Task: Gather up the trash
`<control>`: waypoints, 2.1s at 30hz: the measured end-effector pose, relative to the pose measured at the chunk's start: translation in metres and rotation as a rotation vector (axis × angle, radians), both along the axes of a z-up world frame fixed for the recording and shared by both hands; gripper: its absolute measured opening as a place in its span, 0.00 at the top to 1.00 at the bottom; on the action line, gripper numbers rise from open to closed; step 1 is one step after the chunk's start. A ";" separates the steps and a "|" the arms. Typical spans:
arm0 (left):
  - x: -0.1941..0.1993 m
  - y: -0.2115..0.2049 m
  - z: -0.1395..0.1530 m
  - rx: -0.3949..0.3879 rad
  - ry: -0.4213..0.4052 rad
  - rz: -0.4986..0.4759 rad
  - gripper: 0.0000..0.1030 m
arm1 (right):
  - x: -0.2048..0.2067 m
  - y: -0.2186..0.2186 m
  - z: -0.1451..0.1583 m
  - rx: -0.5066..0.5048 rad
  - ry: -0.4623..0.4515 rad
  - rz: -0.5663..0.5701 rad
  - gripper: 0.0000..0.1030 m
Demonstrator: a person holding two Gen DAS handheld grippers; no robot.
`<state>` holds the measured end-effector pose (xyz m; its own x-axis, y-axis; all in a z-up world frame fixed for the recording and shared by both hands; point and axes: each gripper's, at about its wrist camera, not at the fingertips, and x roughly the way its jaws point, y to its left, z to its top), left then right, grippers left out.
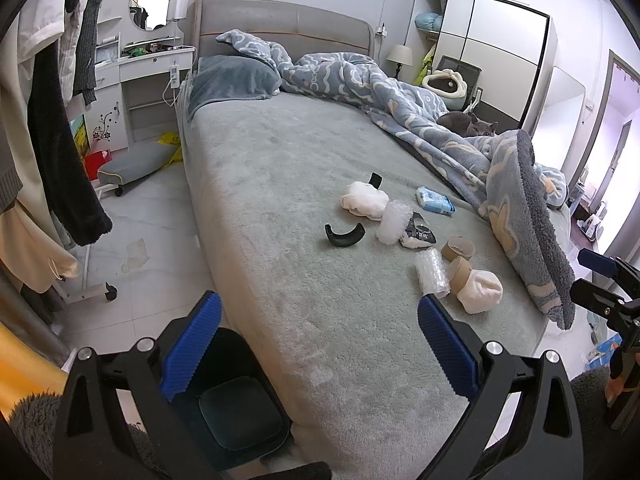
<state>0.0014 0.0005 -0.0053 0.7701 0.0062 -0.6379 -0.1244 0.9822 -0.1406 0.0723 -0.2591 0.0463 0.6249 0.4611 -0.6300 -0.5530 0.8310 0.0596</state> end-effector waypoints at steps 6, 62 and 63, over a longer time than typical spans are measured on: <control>0.000 0.000 0.000 -0.002 0.003 0.000 0.03 | -0.001 0.000 -0.002 -0.002 -0.001 0.001 0.02; 0.035 -0.073 -0.019 -0.001 0.027 -0.249 0.12 | 0.106 0.007 -0.104 -0.066 0.316 0.080 0.25; 0.037 -0.076 -0.020 -0.001 0.029 -0.259 0.13 | 0.109 0.008 -0.108 -0.066 0.325 0.086 0.25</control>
